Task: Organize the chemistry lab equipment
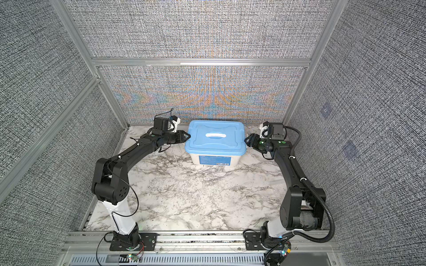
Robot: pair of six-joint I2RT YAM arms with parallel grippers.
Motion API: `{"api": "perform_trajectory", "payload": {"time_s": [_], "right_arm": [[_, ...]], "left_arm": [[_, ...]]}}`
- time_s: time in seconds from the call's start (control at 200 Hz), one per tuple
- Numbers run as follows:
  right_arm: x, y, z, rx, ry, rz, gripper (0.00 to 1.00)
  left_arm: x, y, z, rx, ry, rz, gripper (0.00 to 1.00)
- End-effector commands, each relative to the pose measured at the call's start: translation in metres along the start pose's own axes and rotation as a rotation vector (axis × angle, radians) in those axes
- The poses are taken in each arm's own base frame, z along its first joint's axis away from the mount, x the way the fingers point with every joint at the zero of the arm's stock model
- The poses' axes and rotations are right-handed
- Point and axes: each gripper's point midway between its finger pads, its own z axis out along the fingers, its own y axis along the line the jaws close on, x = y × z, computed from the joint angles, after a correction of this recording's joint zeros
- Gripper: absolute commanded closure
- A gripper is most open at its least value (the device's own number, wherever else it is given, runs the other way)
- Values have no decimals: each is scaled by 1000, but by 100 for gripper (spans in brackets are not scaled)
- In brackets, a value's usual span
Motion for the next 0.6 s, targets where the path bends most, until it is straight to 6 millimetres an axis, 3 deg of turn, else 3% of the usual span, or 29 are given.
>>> {"api": "perform_trajectory", "payload": {"time_s": [0.0,0.03,0.055,0.245,0.37,0.48,0.53,0.595], "right_arm": [[-10,10,3,-117,-2,50,20],[-12,6,6,-119,-4,87,4],[-14,7,9,-141,0,102,1],[-17,3,34,-208,39,125,1],[-18,-7,52,-285,60,177,1],[-16,-5,65,-339,83,186,4],[-15,-3,69,-358,91,185,6],[-14,-5,73,-366,99,189,10]], "left_arm": [[-3,0,-7,0,-1,-29,55],[-4,0,-9,1,-4,-35,54],[-6,0,-11,0,-11,-37,54],[-17,-3,-31,21,-71,-59,46],[-19,3,-38,8,-115,-83,25],[-20,5,-30,70,-97,-136,18],[-19,6,-23,83,-73,-162,2],[-17,6,-15,97,-53,-182,1]]}}
